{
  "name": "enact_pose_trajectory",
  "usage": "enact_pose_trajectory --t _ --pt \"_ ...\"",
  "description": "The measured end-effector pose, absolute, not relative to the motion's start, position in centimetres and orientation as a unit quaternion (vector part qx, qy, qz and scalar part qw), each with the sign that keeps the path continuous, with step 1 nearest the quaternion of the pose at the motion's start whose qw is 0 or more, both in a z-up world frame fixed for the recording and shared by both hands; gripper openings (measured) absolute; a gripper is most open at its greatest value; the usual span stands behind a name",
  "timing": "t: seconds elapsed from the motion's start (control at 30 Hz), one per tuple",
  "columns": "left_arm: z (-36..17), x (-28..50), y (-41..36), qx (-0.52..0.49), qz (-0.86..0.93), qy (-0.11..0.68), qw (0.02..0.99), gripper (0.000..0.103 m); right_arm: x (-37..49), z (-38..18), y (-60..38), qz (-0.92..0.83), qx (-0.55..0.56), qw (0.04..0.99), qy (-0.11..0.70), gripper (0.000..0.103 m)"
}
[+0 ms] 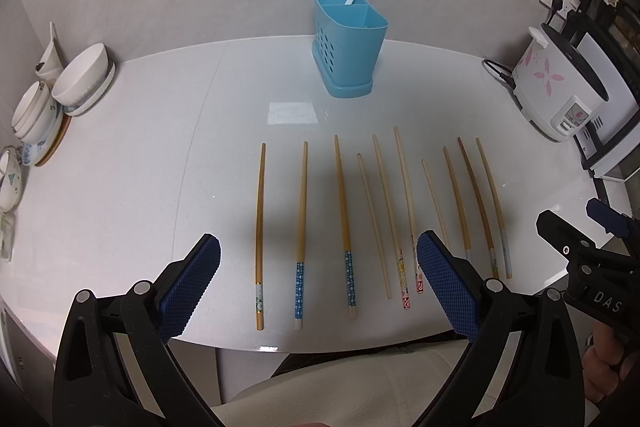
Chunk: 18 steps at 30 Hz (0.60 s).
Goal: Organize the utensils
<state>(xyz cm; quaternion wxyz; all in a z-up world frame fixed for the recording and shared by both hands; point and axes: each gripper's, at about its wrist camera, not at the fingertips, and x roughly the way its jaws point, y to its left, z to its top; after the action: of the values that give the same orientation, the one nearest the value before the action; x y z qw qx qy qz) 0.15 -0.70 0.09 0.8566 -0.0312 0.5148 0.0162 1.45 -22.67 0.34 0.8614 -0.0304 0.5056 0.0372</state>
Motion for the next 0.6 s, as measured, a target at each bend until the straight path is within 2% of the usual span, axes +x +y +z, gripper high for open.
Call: enact_pose_trajectory --t 0.6 --pt "0.07 0.09 -0.88 -0.027 0.012 0.516 0.856 0.097 1.37 0.35 -22.56 0.038 -0.032 0.862 0.504 0.095"
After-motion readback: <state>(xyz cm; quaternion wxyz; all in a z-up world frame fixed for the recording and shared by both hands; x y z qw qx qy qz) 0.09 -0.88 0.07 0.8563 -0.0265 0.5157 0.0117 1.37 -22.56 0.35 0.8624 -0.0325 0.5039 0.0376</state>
